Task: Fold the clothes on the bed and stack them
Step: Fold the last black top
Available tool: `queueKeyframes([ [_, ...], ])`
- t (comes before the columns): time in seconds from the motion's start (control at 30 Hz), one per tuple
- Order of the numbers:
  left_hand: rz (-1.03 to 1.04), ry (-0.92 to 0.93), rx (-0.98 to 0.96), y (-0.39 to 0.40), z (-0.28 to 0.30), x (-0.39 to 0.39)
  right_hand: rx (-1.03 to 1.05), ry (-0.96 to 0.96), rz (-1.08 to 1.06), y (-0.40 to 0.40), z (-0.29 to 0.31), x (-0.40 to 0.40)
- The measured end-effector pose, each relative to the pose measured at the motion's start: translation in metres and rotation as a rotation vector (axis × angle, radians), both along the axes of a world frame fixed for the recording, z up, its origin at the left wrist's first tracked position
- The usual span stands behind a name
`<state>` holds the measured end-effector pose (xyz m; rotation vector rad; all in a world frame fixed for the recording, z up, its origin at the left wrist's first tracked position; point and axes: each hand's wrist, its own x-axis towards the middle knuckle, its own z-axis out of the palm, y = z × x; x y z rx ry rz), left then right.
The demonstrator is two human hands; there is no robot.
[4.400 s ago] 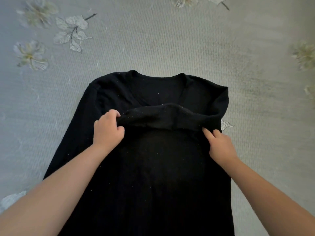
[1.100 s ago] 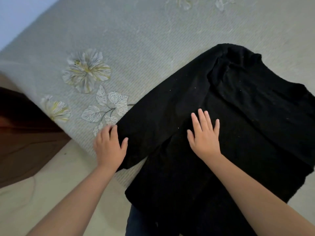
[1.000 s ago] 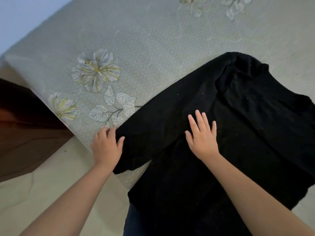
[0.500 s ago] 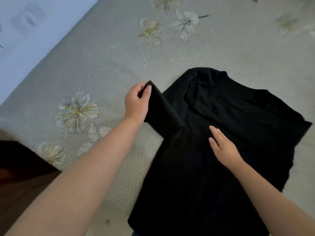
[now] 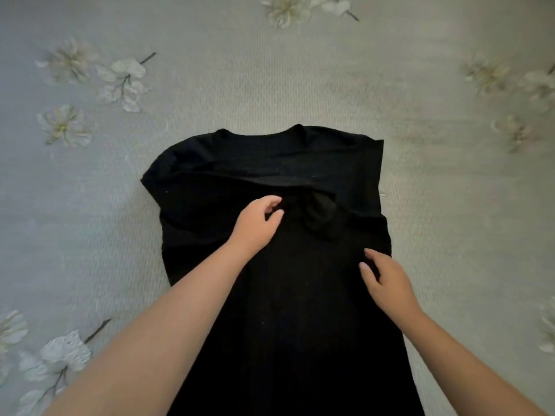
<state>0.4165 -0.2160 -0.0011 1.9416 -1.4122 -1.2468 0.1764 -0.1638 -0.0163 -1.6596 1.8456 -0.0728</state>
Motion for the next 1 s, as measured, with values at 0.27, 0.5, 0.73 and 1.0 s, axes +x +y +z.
queueKeyframes([
  [0.27, 0.028, -0.672, -0.178, -0.005, -0.034, 0.086, -0.085, 0.208, 0.131, -0.084, -0.034, 0.058],
  [0.5, 0.004, -0.869, 0.033, -0.053, -0.047, 0.126, 0.134, -0.154, -0.088, -0.124, -0.035, 0.038],
  [0.73, -0.060, -0.504, -0.090, -0.081, -0.029, 0.144, 0.385, -0.526, -0.258, -0.161, 0.019, 0.011],
  [1.0, -0.224, -0.940, -0.248, -0.093, -0.048, 0.113, 0.161, 0.329, 0.205, -0.211, 0.002, 0.014],
])
